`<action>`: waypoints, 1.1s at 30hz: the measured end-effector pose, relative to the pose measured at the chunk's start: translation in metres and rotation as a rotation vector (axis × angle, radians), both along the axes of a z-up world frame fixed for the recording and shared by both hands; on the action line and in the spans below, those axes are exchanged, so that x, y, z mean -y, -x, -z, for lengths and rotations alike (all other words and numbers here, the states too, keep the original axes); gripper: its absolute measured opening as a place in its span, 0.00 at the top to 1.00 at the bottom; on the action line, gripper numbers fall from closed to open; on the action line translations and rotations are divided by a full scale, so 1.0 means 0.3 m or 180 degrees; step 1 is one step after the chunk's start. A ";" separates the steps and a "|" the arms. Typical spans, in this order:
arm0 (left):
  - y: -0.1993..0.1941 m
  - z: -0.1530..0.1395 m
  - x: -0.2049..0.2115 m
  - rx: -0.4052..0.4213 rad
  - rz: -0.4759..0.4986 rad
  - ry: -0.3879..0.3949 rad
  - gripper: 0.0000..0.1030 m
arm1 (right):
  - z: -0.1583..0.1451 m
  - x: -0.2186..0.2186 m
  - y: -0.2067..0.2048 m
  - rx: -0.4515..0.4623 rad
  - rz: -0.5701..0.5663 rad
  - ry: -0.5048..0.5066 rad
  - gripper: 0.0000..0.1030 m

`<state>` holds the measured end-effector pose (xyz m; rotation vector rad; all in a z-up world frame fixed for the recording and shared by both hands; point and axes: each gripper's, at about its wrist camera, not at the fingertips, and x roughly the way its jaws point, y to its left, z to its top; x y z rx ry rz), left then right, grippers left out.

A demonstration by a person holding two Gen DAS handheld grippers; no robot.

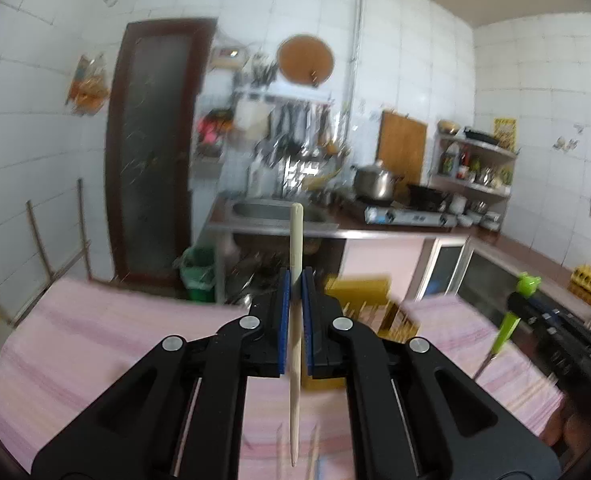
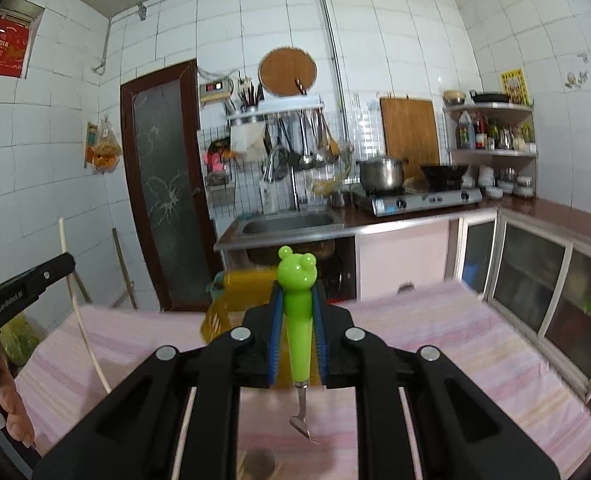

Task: Organize utensils
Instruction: 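Carry fork and chopstick into the yellow holder while both tools open to release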

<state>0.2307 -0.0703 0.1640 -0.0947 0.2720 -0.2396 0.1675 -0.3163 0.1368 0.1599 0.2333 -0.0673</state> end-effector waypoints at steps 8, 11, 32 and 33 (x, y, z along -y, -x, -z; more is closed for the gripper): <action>-0.215 -0.192 0.182 0.0305 0.0224 0.0109 0.96 | -0.183 0.018 -0.230 0.0248 0.0001 -0.0047 0.86; -0.305 -0.179 0.243 0.0343 0.0218 0.0064 0.96 | -0.192 0.014 -0.328 0.0234 -0.0026 -0.0070 0.86; -0.479 0.061 0.142 -0.0302 -0.0025 -0.0028 0.28 | 0.139 0.051 -0.553 -0.0551 0.0172 0.0056 0.39; -0.440 0.043 0.121 -0.0259 -0.0069 -0.0076 0.25 | 0.124 0.058 -0.528 -0.0536 0.0198 0.0050 0.39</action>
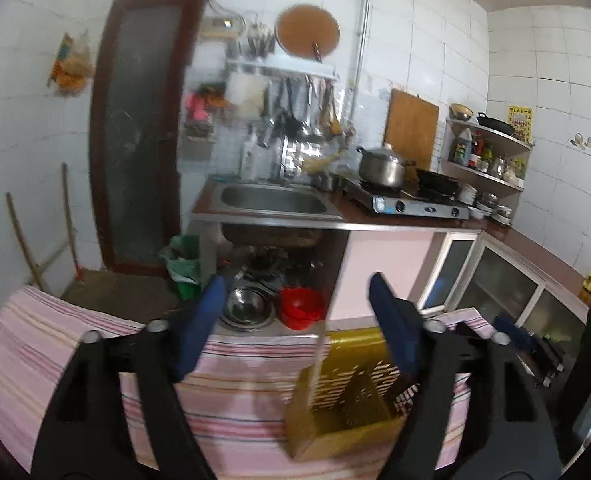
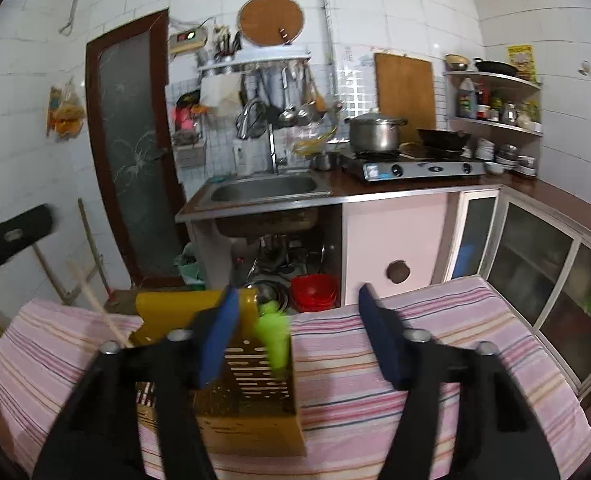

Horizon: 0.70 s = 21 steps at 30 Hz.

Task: Organize utensils
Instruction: 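Carry fork and chopstick into the yellow holder while both tools open to release, then grasp the grey spoon with the right tool while the left tool grasps another chopstick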

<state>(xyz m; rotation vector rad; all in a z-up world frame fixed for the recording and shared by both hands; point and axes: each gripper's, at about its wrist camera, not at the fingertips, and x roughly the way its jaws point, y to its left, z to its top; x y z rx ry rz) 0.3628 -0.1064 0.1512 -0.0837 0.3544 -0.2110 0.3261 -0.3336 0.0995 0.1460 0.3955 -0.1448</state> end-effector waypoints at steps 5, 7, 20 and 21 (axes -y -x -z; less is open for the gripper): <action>0.154 -0.041 -0.111 0.0078 -0.0139 -0.0087 0.05 | -0.074 0.001 0.143 0.0030 0.0121 0.0144 0.32; 0.222 -0.028 -0.163 0.0055 -0.0185 -0.0053 0.05 | -0.082 -0.009 0.205 0.0025 0.0167 0.0210 0.26; 0.366 0.300 -0.264 -0.0577 -0.0322 -0.0301 0.05 | 0.157 -0.114 0.463 -0.0510 0.0115 0.0317 0.25; 0.368 0.334 -0.263 -0.0618 -0.0334 -0.0342 0.05 | 0.178 -0.128 0.472 -0.0541 0.0095 0.0344 0.25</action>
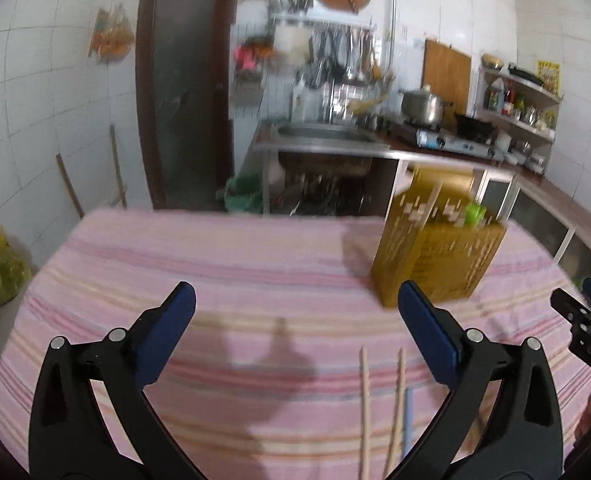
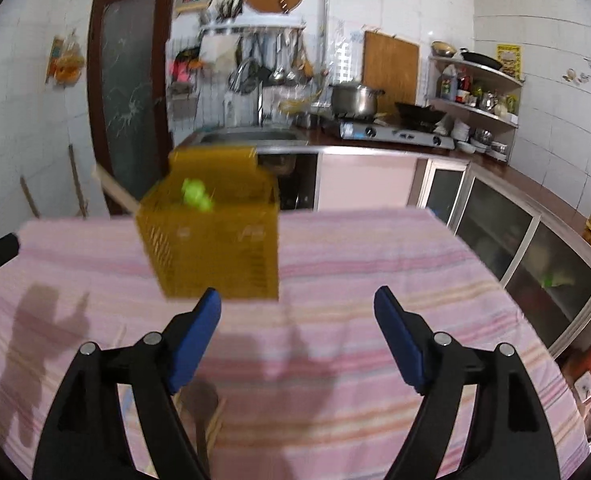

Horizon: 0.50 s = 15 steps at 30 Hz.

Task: Organize utensils
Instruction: 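Grasp the grey spoon with the right tool while the left tool grasps another chopstick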

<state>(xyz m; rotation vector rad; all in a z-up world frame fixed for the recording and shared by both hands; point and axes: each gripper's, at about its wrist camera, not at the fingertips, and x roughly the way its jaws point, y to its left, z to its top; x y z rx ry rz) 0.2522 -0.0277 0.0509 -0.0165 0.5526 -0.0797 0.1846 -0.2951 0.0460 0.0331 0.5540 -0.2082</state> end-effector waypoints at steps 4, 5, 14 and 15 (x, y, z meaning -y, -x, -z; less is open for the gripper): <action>-0.005 0.128 0.015 -0.0255 0.0045 -0.0129 0.05 | 0.115 -0.046 0.017 -0.0236 -0.0047 0.0058 0.25; -0.006 0.150 0.022 -0.0307 0.0061 -0.0144 0.05 | 0.144 -0.051 0.018 -0.0298 -0.0064 0.0025 0.25; -0.043 0.305 0.070 -0.0680 0.0166 -0.0304 0.05 | 0.283 -0.139 0.007 -0.0636 -0.0303 -0.0009 0.25; -0.046 0.313 0.067 -0.0707 0.0161 -0.0287 0.05 | 0.292 -0.146 0.005 -0.0662 -0.0324 -0.0021 0.25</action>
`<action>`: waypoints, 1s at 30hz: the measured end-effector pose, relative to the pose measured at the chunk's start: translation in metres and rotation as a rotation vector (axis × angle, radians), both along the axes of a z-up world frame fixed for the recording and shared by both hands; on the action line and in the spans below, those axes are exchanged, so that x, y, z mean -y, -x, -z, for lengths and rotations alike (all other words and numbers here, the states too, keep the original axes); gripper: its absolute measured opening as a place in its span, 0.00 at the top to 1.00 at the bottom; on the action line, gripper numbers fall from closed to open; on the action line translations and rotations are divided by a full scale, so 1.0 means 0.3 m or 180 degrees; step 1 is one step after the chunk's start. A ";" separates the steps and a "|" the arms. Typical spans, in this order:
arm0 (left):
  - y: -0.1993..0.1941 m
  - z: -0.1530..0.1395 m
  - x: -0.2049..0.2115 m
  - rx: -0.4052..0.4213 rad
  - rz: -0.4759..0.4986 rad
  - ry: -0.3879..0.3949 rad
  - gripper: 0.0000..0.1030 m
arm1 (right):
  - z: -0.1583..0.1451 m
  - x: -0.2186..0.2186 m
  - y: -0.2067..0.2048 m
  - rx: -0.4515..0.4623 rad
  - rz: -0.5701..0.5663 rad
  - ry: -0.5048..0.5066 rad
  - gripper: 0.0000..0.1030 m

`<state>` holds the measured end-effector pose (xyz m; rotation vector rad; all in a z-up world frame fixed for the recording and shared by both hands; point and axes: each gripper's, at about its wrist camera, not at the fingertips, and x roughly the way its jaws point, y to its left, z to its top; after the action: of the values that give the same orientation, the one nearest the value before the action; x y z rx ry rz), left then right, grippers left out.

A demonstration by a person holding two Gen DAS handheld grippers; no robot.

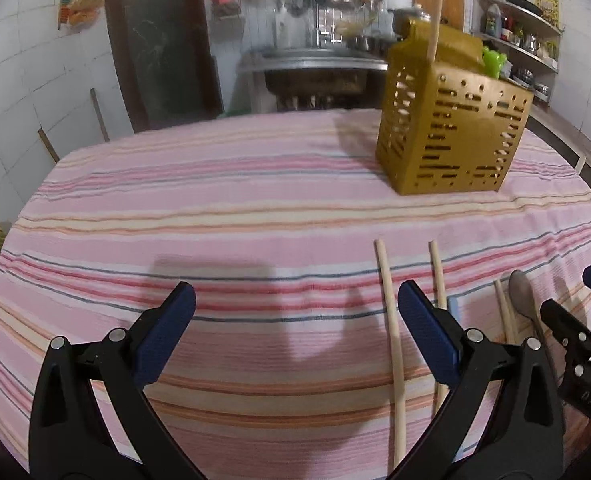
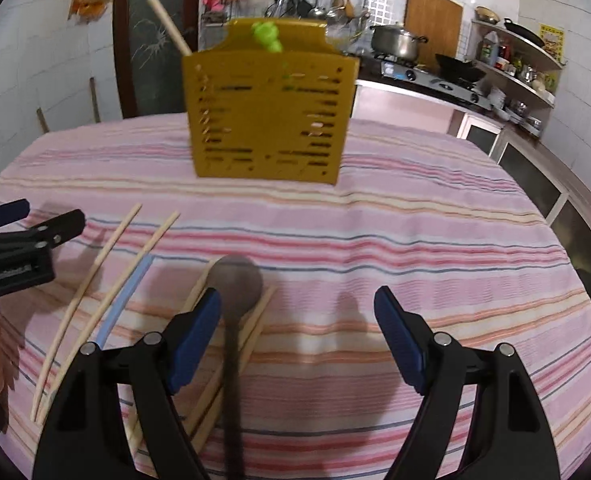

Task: Organize utensils
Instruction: 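Grasp the grey spoon with the right tool while the left tool grasps another chopstick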

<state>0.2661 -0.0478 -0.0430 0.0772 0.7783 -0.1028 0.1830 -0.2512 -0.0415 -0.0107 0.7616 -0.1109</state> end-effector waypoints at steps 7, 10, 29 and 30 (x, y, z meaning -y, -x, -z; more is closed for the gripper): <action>-0.023 0.035 0.006 -0.0208 -0.0028 0.0093 0.05 | 0.036 -0.032 -0.035 -0.0239 -0.0097 -0.0001 0.25; -0.041 0.047 0.031 -0.0258 -0.0007 0.0043 0.05 | 0.050 -0.034 -0.060 -0.0317 -0.0073 -0.0024 0.30; -0.145 0.070 0.144 -0.0553 0.0164 -0.0027 0.48 | 0.049 -0.057 -0.146 -0.0361 -0.0196 -0.0179 0.65; -0.148 0.069 0.152 -0.0561 0.0181 -0.0034 0.54 | 0.048 -0.056 -0.146 -0.0360 -0.0194 -0.0182 0.65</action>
<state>0.3106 -0.0935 -0.0637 0.1014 0.9530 -0.1609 0.2268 -0.2344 -0.0560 0.0142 0.8765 -0.0305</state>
